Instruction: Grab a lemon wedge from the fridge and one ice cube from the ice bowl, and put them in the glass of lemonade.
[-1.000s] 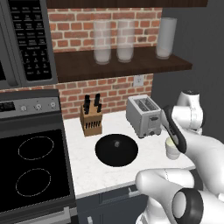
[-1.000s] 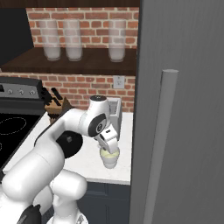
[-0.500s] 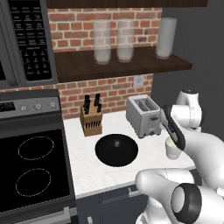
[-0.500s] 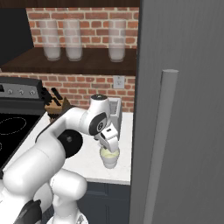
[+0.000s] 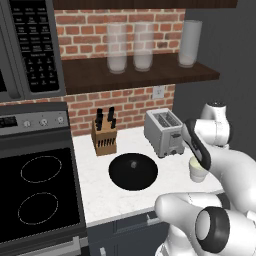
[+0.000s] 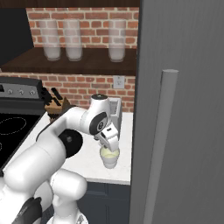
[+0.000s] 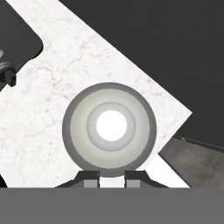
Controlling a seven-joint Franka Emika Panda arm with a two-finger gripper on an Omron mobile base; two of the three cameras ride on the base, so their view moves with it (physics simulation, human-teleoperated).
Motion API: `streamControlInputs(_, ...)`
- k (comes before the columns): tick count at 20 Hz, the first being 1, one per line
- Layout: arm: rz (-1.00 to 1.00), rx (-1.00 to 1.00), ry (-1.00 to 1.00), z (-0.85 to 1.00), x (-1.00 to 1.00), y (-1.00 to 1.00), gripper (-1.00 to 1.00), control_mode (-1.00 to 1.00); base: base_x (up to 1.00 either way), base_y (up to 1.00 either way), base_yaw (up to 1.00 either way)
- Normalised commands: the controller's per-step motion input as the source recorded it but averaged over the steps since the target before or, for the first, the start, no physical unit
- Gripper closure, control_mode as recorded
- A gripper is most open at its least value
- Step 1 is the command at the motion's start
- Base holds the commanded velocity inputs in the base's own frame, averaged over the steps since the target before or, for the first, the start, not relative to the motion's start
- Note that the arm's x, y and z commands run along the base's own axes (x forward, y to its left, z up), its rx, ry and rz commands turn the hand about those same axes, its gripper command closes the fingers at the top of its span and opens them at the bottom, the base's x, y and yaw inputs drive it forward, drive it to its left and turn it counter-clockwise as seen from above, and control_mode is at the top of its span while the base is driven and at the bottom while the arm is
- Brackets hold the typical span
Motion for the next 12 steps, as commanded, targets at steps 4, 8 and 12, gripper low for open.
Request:
streamControlInputs(4, 0.0, 0.0, 0.0, 0.0, 0.09, 0.0, 1.0, -1.0, 0.0, 0.0, 0.0)
streamControlInputs(8, 0.0, 0.0, 0.0, -0.03, 0.04, 0.0, 1.0, -1.0, 0.0, 0.0, 0.0)
streamControlInputs(12, 0.0, 0.02, -0.07, -0.41, 0.09, -0.02, 1.0, -1.0, 0.0, 0.0, 0.0)
